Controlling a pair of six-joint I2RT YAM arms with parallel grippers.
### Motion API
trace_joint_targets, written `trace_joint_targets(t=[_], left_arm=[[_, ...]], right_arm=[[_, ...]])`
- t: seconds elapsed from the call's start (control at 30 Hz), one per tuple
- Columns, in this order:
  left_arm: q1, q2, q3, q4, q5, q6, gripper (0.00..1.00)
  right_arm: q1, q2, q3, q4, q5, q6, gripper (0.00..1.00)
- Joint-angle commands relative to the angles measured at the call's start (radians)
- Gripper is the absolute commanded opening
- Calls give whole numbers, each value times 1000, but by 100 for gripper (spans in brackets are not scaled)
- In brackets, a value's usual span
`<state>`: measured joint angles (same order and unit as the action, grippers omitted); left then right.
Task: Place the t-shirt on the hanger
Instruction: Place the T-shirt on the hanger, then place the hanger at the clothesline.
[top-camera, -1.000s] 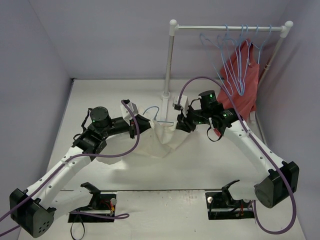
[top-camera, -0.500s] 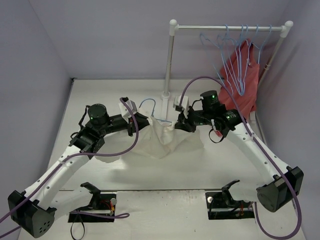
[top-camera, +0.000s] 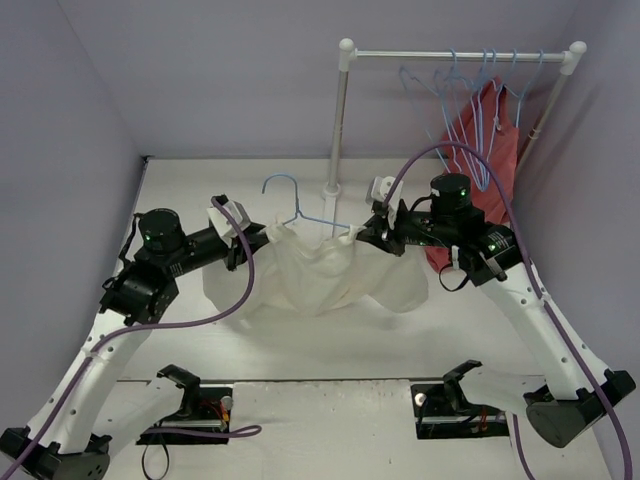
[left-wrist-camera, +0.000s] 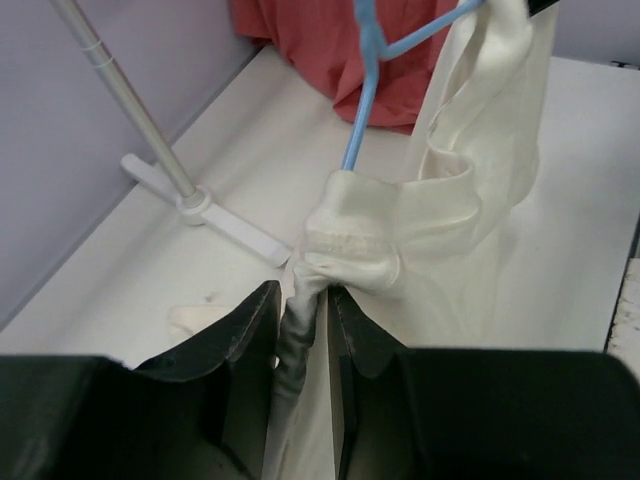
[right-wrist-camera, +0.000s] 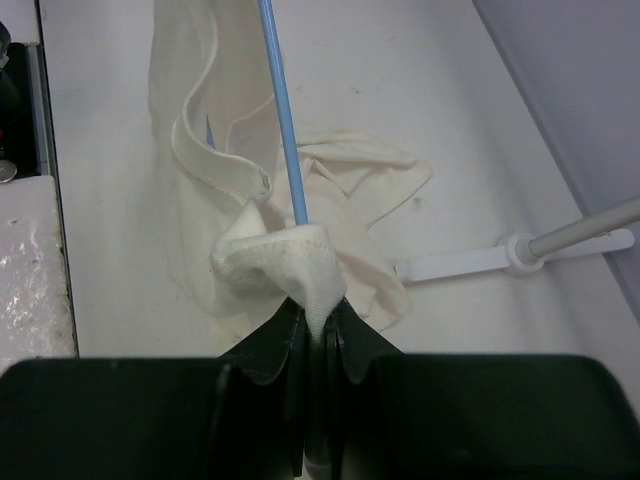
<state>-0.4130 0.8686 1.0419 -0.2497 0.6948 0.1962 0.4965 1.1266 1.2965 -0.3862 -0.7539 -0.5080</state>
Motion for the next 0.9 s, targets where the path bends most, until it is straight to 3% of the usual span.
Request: trace_joint_targets(t=[0.0,0.2,0.37,0.67,0.87], left_arm=[[27,-16,44,-66,-80,67,21],[92,-37,86,-124,-226,98,26],[161,-20,194,-183,-293,97,46],[169,-22,400,-172,-602,-56,56],[168,-21,524,-222,-648,-71,64]], right_arm=[[-7,-29,73,83,35,29,0],[-9,-36,101,83,69,32,0],[-10,-24,152,85,131,37,0],[-9,52,473,95,290,54,0],[-10,62,644,98,398,62,0]])
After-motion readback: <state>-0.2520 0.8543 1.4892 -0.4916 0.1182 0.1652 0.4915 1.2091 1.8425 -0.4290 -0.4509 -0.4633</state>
